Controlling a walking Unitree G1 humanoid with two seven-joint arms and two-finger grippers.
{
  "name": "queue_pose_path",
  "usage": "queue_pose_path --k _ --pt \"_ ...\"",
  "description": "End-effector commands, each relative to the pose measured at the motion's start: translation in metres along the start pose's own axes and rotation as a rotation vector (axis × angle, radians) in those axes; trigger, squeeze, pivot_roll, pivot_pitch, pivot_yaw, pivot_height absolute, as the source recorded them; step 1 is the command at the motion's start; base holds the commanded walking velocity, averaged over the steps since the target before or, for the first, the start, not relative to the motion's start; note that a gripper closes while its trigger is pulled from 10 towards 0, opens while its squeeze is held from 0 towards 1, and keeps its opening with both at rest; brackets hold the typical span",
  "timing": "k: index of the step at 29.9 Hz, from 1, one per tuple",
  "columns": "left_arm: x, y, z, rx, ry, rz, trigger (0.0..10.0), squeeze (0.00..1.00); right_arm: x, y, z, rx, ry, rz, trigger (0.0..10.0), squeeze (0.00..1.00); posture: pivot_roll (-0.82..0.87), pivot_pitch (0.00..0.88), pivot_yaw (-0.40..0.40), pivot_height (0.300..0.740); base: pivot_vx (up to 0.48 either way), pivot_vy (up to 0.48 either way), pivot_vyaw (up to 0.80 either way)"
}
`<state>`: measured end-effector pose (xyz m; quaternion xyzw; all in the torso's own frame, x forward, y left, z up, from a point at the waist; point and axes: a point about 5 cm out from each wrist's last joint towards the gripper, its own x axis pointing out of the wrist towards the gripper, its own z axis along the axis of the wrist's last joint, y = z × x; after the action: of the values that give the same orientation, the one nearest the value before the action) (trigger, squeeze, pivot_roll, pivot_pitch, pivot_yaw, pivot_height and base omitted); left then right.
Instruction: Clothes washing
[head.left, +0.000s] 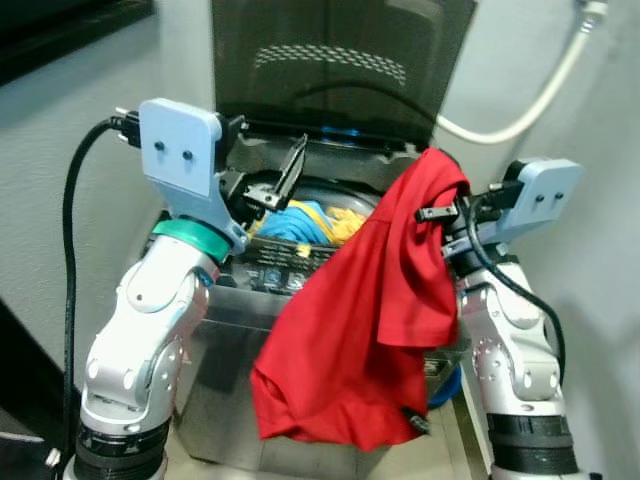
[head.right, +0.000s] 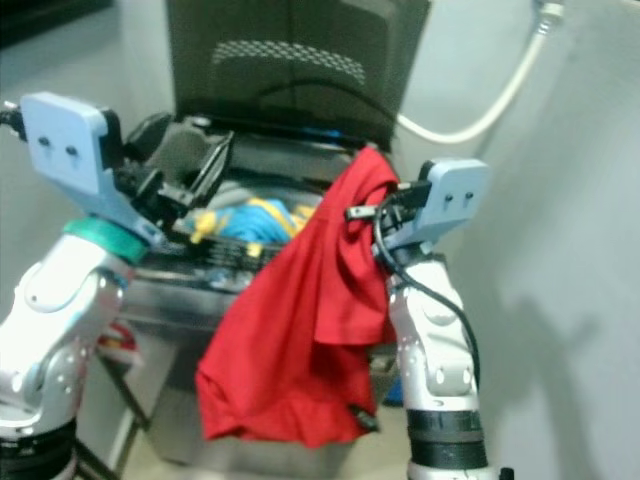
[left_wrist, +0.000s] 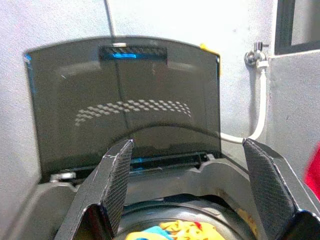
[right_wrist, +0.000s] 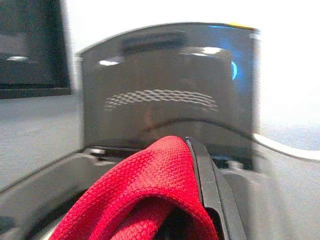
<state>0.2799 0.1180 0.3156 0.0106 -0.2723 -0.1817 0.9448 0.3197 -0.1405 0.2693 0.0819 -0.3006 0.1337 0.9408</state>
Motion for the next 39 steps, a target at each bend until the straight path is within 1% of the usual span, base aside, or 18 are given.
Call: queue_pose_path --k 1,2,10,16,26,30,31,32,33,34,35,36,38,39 --pt "0.0 -0.003 -0.001 -0.009 0.008 -0.012 10.0 0.0 -0.001 -0.005 0.003 -0.004 -0.01 -0.02 10.0 0.0 0.07 0.035 0.0 0.74 0.0 0.401 -0.79" --pt "0.0 -0.003 -0.001 -0.011 0.009 -0.01 10.0 0.0 -0.001 -0.005 0.003 -0.006 -0.01 -0.023 10.0 0.0 0.07 0.036 0.0 0.74 0.0 0.48 -0.8" --pt "-0.001 -0.003 -0.002 -0.015 0.011 -0.007 10.0 0.0 -0.001 -0.005 0.001 -0.032 -0.004 -0.024 10.0 0.0 0.07 0.037 0.001 0.74 0.0 0.48 0.0" --pt "0.0 -0.003 -0.002 0.0 0.013 -0.01 10.0 0.0 -0.001 -0.003 0.0 -0.033 0.003 -0.017 10.0 0.0 0.07 0.039 0.001 0.74 0.0 0.0 0.0" --pt "0.0 -0.004 -0.003 -0.004 0.017 -0.009 10.0 0.0 -0.002 -0.003 0.0 -0.033 0.003 -0.014 10.0 0.0 0.07 0.04 0.002 0.74 0.0 0.0 0.0" --pt "0.001 -0.002 -0.002 0.012 0.005 -0.003 10.0 0.0 -0.001 0.001 0.001 -0.038 -0.006 0.016 10.0 0.0 0.07 0.042 0.006 0.74 0.0 0.0 0.0" --pt "0.002 0.0 0.0 0.041 -0.008 0.008 10.0 0.0 0.004 0.008 0.004 -0.03 -0.022 0.055 10.0 0.0 0.07 0.043 0.007 0.74 0.0 0.0 0.0" --pt "0.004 0.0 -0.001 0.076 -0.013 -0.005 10.0 0.0 0.013 0.019 0.01 -0.01 -0.054 0.109 10.0 0.0 0.07 0.043 0.007 0.74 0.0 0.0 0.0" --pt "0.004 -0.005 -0.005 0.066 0.006 -0.066 10.0 0.0 0.025 0.031 0.019 0.015 -0.098 0.171 10.0 0.0 0.06 0.045 0.01 0.74 0.0 0.0 0.0" --pt "0.004 -0.005 -0.005 0.066 0.006 -0.066 10.0 0.0 0.025 0.031 0.019 0.015 -0.098 0.171 10.0 0.0 0.06 0.045 0.01 0.74 0.0 0.0 0.0" --pt "0.004 -0.009 -0.008 0.052 0.023 -0.111 10.0 0.0 0.032 0.039 0.025 0.03 -0.128 0.212 10.0 0.0 0.06 0.045 0.01 0.74 0.0 0.0 0.0" --pt "0.004 -0.009 -0.008 0.052 0.023 -0.111 10.0 0.0 0.032 0.039 0.025 0.03 -0.128 0.212 10.0 0.0 0.06 0.045 0.01 0.74 0.0 0.0 0.0" --pt "-0.009 -0.024 -0.013 -0.123 0.069 -0.301 10.0 0.0 0.054 0.058 0.046 0.067 -0.212 0.314 10.0 0.0 0.05 0.047 0.008 0.74 0.0 0.0 0.0" --pt "-0.019 -0.03 -0.014 -0.203 0.092 -0.405 10.0 0.0 0.066 0.069 0.058 0.097 -0.25 0.382 10.0 0.0 0.06 0.051 -0.004 0.74 0.0 0.0 0.0"
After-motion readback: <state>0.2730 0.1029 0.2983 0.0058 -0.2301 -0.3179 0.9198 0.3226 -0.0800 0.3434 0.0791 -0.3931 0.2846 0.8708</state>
